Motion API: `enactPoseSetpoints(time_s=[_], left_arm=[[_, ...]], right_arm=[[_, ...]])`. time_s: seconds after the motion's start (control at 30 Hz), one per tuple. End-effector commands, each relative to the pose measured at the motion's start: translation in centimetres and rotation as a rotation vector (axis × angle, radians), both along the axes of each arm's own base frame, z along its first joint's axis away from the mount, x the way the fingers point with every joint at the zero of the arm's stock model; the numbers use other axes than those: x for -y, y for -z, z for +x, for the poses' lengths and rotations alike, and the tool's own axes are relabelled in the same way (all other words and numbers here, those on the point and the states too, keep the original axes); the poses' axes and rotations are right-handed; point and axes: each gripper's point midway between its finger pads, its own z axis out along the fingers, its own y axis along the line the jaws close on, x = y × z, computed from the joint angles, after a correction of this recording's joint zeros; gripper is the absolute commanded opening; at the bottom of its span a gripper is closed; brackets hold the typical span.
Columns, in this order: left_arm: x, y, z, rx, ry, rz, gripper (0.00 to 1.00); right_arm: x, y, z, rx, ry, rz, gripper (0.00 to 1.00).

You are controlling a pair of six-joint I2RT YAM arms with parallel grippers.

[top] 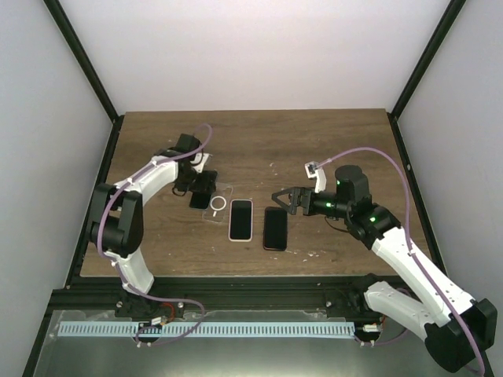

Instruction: Put the phone into the phone case

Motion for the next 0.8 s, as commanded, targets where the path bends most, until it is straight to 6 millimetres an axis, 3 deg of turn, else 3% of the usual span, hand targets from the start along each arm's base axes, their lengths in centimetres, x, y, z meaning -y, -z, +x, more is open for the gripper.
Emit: enactPoseSetpoints(time_s=[0.0, 0.27, 0.77], left_arm=[[2.7, -0.1, -1.0, -0.001, 0.014, -0.062, 0.59], [4.7, 1.6, -1.6, -0.032, 0.034, -0.050, 0.58], [4.5, 3.8, -2.0, -0.090, 0.030, 0.001, 0.62]], right_arm=[[0.2, -0.5, 0.1, 0.017, 0.012, 0.015, 1.00], [0.2, -0.3, 0.2, 0.015, 0.013, 0.011, 1.00], [-0.1, -0.1, 0.5, 0.002, 0.007, 0.009, 1.00]])
